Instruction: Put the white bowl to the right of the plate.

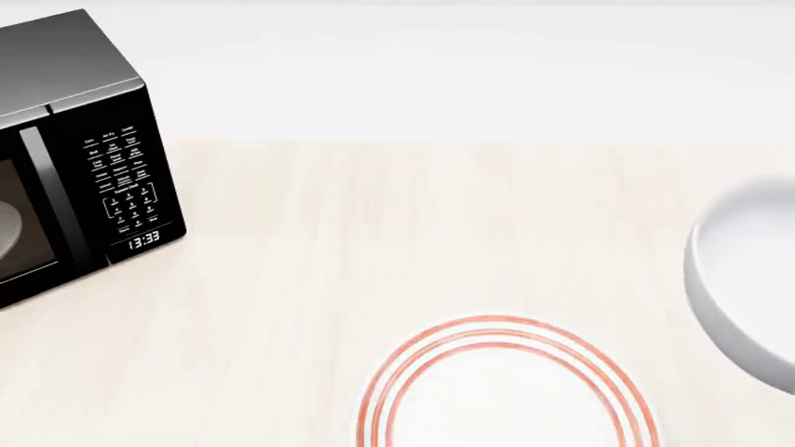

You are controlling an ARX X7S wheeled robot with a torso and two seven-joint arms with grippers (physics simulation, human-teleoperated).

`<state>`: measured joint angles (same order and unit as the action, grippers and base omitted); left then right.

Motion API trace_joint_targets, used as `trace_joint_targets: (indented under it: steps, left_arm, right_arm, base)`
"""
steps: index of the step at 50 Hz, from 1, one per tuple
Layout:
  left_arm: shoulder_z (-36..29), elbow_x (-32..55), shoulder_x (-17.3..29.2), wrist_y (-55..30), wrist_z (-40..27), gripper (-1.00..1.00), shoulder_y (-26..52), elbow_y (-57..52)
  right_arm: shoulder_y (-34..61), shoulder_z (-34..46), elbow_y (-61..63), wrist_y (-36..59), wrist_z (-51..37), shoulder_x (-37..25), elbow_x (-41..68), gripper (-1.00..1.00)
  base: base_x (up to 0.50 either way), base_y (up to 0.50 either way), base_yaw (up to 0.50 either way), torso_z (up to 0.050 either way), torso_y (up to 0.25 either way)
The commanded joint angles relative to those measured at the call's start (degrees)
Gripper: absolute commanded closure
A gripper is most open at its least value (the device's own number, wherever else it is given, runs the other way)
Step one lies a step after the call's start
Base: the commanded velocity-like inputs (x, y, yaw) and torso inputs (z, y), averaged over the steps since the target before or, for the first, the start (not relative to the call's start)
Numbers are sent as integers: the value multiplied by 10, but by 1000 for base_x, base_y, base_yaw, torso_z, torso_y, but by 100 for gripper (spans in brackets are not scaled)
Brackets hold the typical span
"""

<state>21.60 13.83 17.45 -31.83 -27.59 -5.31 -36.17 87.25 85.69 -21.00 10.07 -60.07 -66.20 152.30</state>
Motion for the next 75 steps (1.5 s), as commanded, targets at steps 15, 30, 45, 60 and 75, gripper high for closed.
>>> trace_joint_targets:
  steps: [15,30,45,60,75]
  left_arm:
    - [-4,-1,3,0,-6,-100,0,2]
    - [-6,1,4,0,-8,-100,-4,-4]
    - [-10,0,5,2,-11,-100,-4,-3]
    - [-11,1,7,5,-13,-100,-6,-2]
    - [-10,2,8,7,-15,-100,-9,-4]
  right_arm:
    - [-43,6,-14,2,44,-43,-2,100]
    - [-85,14,-20,-5,81,-59,18,100]
    - [-113,23,-61,10,116,-42,22,100]
    - [-136,29,-97,22,140,-26,26,100]
    - [-146,30,-106,15,147,-17,20,100]
  base:
    - [0,0,0,1,1]
    - [0,0,0,0,1]
    - [0,0,0,0,1]
    - [0,0,0,0,1]
    - [0,0,0,0,1]
